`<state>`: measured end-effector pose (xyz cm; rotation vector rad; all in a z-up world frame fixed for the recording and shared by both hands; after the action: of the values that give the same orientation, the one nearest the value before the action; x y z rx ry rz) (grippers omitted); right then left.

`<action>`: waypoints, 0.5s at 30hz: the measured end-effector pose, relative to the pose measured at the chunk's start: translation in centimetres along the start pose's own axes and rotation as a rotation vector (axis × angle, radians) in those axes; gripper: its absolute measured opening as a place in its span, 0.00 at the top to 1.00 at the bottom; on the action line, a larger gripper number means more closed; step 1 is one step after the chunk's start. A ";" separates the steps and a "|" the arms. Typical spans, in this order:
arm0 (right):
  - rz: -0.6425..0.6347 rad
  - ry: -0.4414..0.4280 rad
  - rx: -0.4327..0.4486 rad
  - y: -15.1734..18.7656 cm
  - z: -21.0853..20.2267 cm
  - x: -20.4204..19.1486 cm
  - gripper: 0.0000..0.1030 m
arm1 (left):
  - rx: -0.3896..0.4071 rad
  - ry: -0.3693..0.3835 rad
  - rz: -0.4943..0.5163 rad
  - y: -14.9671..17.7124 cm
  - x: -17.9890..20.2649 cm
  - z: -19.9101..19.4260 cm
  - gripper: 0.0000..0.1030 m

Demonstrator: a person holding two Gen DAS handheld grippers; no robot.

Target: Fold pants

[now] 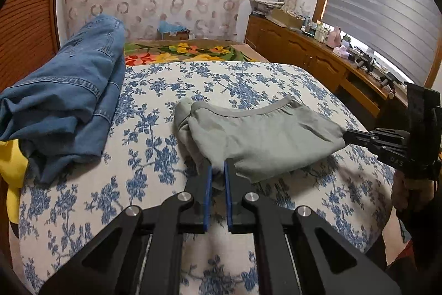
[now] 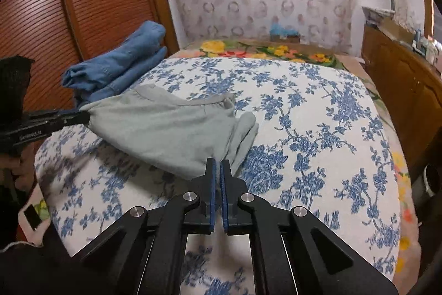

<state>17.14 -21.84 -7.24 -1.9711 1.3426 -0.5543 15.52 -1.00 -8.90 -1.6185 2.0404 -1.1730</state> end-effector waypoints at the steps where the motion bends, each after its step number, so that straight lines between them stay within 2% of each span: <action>1: -0.009 0.004 0.004 0.1 -0.4 -0.3 0.99 | 0.002 -0.002 0.003 0.2 0.2 -0.3 0.95; 6: -0.017 0.003 0.022 1.0 -2.4 -1.1 0.99 | -0.001 0.000 0.009 1.9 1.5 -1.9 0.95; 15: -0.026 -0.001 0.001 4.0 -4.8 -1.7 0.99 | -0.039 0.015 0.031 5.4 3.9 -3.9 0.95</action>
<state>10.76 -22.62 -6.87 -1.9898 1.3176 -0.5660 8.06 -2.72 -9.41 -1.5946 2.1023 -1.1451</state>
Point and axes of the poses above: each gripper's, at about its wrist camera, not at the fingertips, and z roughly the way its jaws point, x to its right, y to its underside, the point moved 7 cm from there along z, roughly the way its jaws point, and after that the axes turned 8 degrees about y, right-handed, at the moved point
